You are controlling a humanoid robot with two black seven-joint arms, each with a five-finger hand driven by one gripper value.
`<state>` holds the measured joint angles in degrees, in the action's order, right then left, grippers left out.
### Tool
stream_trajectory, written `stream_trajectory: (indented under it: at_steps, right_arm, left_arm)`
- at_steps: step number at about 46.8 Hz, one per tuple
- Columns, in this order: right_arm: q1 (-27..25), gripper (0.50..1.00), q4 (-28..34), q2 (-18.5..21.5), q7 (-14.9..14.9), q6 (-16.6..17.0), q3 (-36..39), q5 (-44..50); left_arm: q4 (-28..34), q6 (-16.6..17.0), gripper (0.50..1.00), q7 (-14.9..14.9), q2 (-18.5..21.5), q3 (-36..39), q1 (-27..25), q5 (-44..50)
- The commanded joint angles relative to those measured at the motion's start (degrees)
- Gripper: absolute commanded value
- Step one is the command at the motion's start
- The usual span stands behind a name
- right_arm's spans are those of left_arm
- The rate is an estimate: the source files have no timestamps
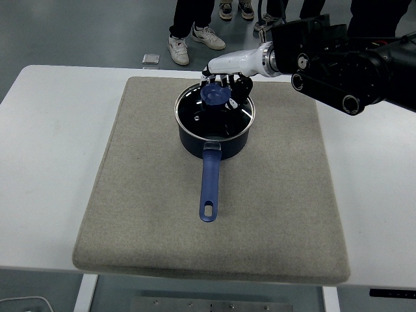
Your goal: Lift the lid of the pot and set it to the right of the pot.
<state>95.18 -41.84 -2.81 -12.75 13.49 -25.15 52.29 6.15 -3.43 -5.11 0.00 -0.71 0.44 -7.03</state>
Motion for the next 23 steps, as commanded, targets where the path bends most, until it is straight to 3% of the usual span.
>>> stream_trajectory:
  at_steps: [1, 15, 23]
  right_arm:
    - [0.6, 0.523, 0.0, -0.1, 0.0, 0.0, 0.0, -0.3]
    - [1.8, 0.517, 0.0, -1.3, -0.1, 2.2, 0.1, -1.1]
    - [1.9, 0.515, -0.3, -4.7, -0.1, 2.9, 0.1, -1.1]
  left_arm:
    - [0.0, 0.0, 1.000, 0.0, 0.0, 0.0, 0.0, 0.0]
    - [0.0, 0.0, 1.000, 0.0, 0.0, 0.0, 0.0, 0.0]
    - [0.0, 0.0, 1.000, 0.0, 0.0, 0.0, 0.0, 0.0]
